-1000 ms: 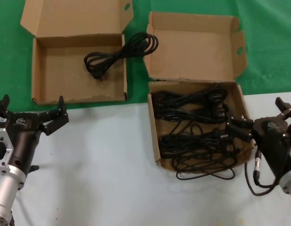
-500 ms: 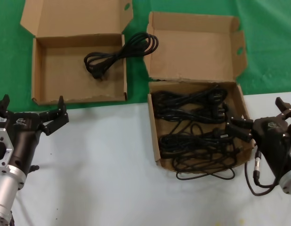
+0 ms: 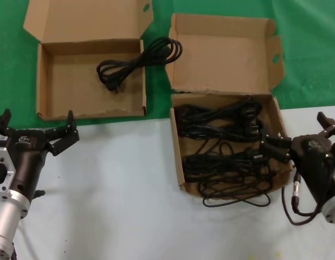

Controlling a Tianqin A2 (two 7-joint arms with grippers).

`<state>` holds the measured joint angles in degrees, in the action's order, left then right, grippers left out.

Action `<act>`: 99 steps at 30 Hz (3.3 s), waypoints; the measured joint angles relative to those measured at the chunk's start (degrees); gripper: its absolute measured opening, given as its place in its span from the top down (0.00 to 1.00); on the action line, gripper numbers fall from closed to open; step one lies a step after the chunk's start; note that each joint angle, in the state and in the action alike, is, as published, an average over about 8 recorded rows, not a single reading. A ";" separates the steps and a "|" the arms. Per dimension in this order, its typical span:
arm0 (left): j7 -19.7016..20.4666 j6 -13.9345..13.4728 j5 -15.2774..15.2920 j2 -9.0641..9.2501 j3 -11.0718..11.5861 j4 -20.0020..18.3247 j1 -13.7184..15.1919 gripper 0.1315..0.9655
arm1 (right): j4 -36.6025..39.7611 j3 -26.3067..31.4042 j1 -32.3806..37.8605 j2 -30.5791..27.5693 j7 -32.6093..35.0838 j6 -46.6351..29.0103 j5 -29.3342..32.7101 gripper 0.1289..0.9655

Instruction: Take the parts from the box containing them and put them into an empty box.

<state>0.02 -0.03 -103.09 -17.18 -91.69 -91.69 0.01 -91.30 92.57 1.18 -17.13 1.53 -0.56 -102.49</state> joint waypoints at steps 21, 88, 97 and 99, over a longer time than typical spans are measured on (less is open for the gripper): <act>0.00 0.00 0.00 0.00 0.00 0.00 0.00 0.00 | 0.00 0.00 0.00 0.00 0.00 0.00 0.00 0.00; 0.00 0.00 0.00 0.00 0.00 0.00 0.00 0.00 | 0.00 0.00 0.00 0.00 0.00 0.00 0.00 0.00; 0.00 0.00 0.00 0.00 0.00 0.00 0.00 0.00 | 0.00 0.00 0.00 0.00 0.00 0.00 0.00 0.00; 0.00 0.00 0.00 0.00 0.00 0.00 0.00 0.00 | 0.00 0.00 0.00 0.00 0.00 0.00 0.00 0.00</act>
<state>0.02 -0.03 -103.09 -17.18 -91.69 -91.69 0.01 -91.30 92.57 1.18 -17.13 1.53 -0.56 -102.49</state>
